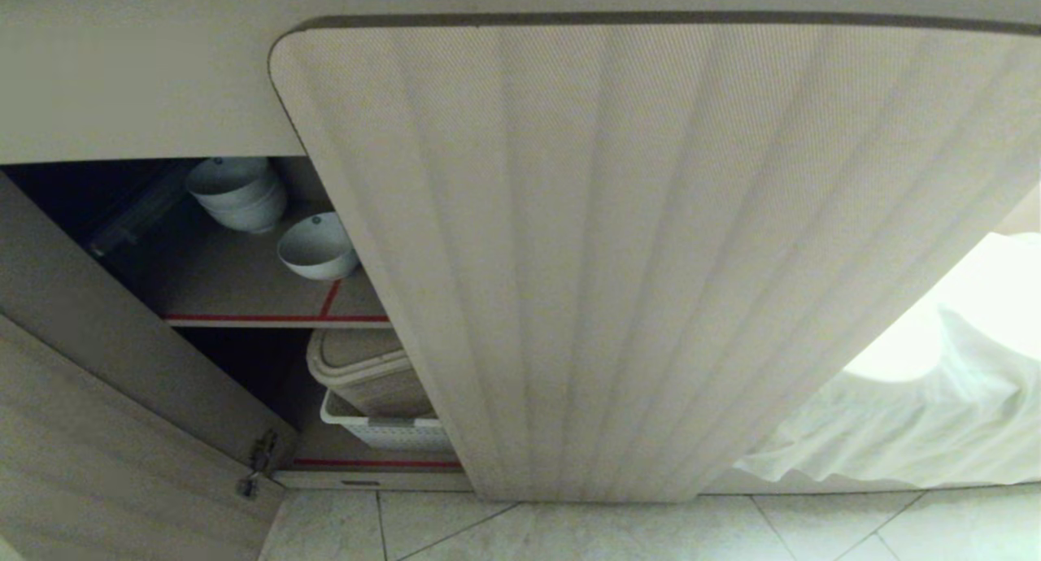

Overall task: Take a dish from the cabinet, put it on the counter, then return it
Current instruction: Take the bowl from the cabinet

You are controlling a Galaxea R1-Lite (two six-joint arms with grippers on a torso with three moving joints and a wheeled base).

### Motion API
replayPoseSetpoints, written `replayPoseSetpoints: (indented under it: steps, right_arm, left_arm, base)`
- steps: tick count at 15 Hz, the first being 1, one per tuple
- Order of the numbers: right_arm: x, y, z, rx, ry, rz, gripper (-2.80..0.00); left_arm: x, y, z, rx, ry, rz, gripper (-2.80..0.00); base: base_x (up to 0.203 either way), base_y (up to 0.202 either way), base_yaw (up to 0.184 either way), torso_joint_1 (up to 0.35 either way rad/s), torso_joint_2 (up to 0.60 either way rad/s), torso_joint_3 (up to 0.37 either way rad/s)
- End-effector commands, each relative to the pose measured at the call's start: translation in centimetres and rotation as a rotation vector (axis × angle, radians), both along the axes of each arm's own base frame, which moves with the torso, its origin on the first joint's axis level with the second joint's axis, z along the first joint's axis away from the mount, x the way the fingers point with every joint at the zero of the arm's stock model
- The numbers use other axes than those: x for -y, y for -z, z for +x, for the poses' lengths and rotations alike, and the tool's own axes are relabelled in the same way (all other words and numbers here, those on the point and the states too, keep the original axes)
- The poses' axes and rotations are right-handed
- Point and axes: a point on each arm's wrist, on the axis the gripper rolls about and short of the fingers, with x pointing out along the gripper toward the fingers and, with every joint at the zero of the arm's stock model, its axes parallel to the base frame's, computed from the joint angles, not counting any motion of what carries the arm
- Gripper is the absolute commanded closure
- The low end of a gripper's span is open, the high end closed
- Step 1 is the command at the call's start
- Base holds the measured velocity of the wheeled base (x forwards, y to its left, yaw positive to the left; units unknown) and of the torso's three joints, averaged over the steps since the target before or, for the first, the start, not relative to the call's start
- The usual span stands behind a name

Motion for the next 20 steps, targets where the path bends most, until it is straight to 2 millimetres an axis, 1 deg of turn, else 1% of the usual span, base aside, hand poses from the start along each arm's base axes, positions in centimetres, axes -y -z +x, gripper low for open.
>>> replayPoseSetpoints:
  steps: [1, 6, 8, 10, 12, 15, 18, 20]
  right_arm:
    - [0.0, 0.0, 0.0, 0.000, -0.001, 0.000, 0.00]
    - [0.0, 0.0, 0.0, 0.000, 0.001, 0.000, 0.00]
    - [0.0, 0.0, 0.0, 0.000, -0.001, 0.000, 0.00]
    - [0.0, 0.0, 0.0, 0.000, 0.001, 0.000, 0.00]
    - [0.0, 0.0, 0.0, 0.000, -0.001, 0.000, 0.00]
    - [0.0, 0.0, 0.0, 0.000, 0.000, 0.000, 0.00]
    - [0.0, 0.0, 0.0, 0.000, -0.001, 0.000, 0.00]
    - [0.0, 0.0, 0.0, 0.000, 0.000, 0.000, 0.00]
  left_arm:
    - [0.0, 0.0, 0.0, -0.003, 0.000, 0.002, 0.00]
    - [0.0, 0.0, 0.0, 0.002, 0.001, 0.010, 0.00]
    - [0.0, -1.1, -0.3, 0.034, 0.007, 0.005, 0.00]
    - [0.0, -1.9, -0.8, 0.014, 0.014, 0.003, 0.00]
    - [0.1, -2.6, -1.2, -0.010, 0.059, -0.026, 0.00]
    - [0.3, -3.1, -1.2, -0.045, 0.115, -0.079, 0.00]
    - [0.3, -4.4, 0.0, -0.139, 0.137, -0.172, 0.00]
    - [0.4, -5.2, 1.5, -0.203, 0.137, -0.250, 0.00]
  base:
    - [0.000, 0.000, 0.000, 0.000, 0.00, 0.000]
    - [0.000, 0.000, 0.000, 0.000, 0.00, 0.000]
    - [0.000, 0.000, 0.000, 0.000, 0.00, 0.000]
    - [0.000, 0.000, 0.000, 0.000, 0.00, 0.000]
    - [0.000, 0.000, 0.000, 0.000, 0.00, 0.000]
    - [0.000, 0.000, 0.000, 0.000, 0.00, 0.000]
    - [0.000, 0.000, 0.000, 0.000, 0.00, 0.000]
    - [0.000, 0.000, 0.000, 0.000, 0.00, 0.000]
